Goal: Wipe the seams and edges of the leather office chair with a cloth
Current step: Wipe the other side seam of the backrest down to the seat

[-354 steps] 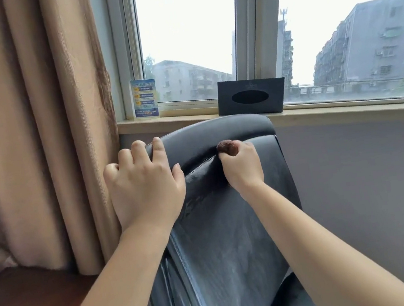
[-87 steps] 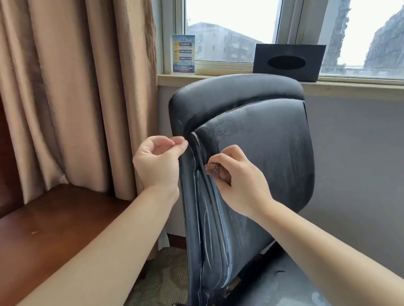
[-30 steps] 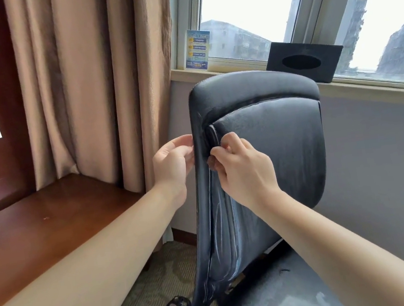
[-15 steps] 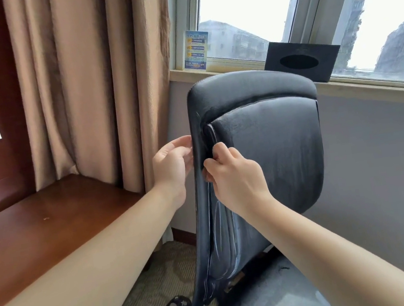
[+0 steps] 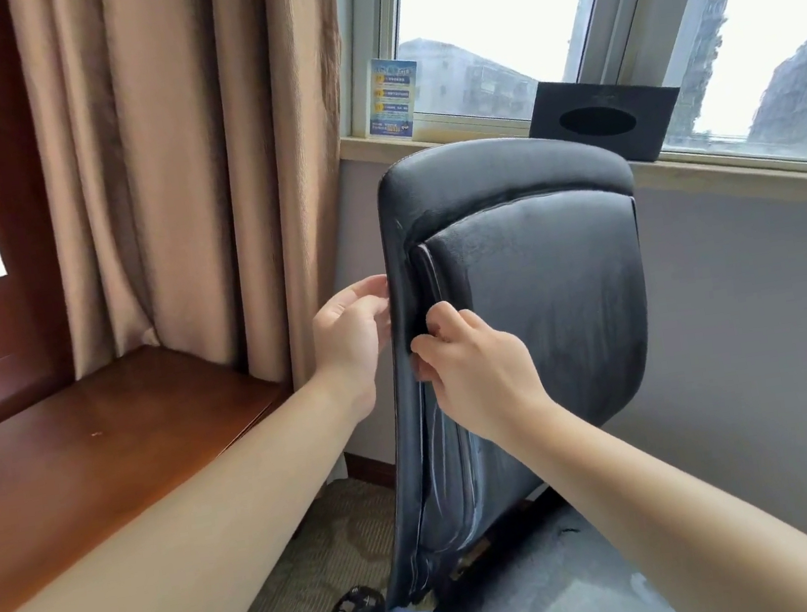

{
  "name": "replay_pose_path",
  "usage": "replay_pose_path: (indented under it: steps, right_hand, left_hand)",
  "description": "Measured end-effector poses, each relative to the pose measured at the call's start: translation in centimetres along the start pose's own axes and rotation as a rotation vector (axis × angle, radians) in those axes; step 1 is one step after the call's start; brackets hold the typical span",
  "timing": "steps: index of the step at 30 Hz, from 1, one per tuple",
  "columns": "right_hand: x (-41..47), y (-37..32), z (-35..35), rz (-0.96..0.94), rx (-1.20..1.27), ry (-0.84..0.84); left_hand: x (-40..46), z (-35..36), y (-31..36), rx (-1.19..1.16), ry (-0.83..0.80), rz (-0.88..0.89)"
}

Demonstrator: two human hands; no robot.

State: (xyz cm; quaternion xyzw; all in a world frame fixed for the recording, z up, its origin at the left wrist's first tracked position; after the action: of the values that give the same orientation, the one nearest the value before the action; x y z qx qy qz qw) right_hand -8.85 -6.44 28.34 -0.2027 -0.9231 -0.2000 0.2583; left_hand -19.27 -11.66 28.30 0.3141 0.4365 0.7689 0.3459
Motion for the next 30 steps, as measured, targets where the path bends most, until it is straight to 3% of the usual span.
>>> replay_pose_path:
  steps: [4,8,18,24,30]
  right_hand:
    - [-0.8,2.7,-2.3,0.183,0.229,0.135]
    - [-0.9,5.2,-2.2,0.367,0.48,0.049]
    - [-0.2,5.4,-0.9,0.396,0.555,0.05]
    - [-2.5,3.9,0.8,0.227,0.416,0.044]
    - [-2.3,3.6,0.2,0.223,0.435,0.092]
  left_hand:
    - [0.2,0.0,-0.3,0.031,0.016,-0.004]
    - [0.1,0.1,-0.9,0.056,0.027,-0.004]
    - [0.5,0.2,-1.9,0.164,-0.083,-0.012]
    - [0.3,0.5,-2.6,0.401,-0.201,0.031]
    - [0.3,0.7,-1.9,0.45,-0.141,0.025]
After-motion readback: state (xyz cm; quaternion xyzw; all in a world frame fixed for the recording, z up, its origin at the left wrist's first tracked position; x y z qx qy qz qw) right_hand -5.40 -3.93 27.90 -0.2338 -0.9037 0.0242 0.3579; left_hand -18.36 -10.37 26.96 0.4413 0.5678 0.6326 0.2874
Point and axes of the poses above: each hand's wrist, its own x-axis towards the middle knuckle, its own z-axis out of the palm, y = z × x, the point moved 5 cm from there along x, towards the middle knuckle, and after that the axes turned 12 degrees about -y, right-handed, at the moved point
